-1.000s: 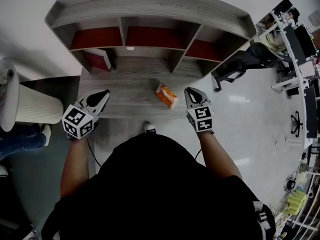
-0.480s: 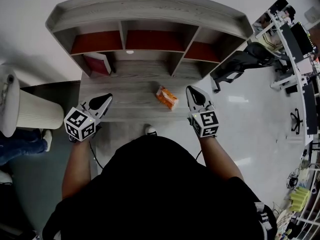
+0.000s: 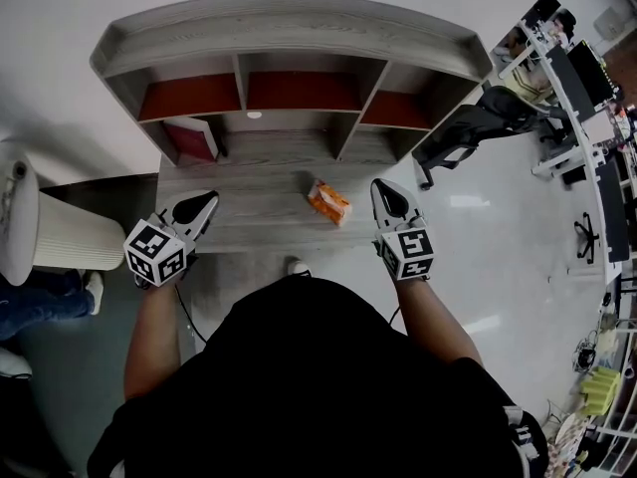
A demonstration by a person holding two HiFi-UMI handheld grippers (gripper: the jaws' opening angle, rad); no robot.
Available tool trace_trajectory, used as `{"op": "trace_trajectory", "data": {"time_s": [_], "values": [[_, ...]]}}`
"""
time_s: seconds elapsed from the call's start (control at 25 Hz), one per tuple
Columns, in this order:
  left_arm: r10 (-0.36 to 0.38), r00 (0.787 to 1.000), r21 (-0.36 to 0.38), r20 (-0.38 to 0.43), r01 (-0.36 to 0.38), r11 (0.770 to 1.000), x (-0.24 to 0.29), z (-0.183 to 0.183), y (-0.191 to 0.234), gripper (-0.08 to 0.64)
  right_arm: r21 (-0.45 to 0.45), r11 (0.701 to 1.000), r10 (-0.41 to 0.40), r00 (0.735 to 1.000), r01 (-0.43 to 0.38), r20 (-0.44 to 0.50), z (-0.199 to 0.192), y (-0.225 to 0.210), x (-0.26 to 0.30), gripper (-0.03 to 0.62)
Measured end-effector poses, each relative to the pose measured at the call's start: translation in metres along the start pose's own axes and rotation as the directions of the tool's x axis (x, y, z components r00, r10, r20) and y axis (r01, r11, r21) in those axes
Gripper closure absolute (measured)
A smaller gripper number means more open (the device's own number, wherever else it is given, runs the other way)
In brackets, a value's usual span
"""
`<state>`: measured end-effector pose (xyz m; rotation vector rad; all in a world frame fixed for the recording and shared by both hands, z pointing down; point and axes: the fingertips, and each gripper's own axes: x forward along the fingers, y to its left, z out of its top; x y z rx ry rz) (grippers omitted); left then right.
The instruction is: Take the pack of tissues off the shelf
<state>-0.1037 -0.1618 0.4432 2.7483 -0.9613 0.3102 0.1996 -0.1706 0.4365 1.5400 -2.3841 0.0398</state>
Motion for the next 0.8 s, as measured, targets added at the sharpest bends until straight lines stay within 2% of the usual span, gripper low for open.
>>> {"op": "trace_trajectory", "data": {"time_s": [0.52,0.8], "values": [[-0.005,1.000,-0.008,0.009,0.005,1.000,-0.005,-0.003,0.004,0.541,-0.012,1.000,-0.018,1.000,0.018,-0.005,0.001,0.010,-0.007,0.584],[-0.037,0.999,-0.007,-0.004,0.037,0.999,-0.003,-0.006,-0.002,0.541,-0.001,0.999,-0.033,0.999,0.033,-0.006,0.003,0.016,-0.014,0.584]]}}
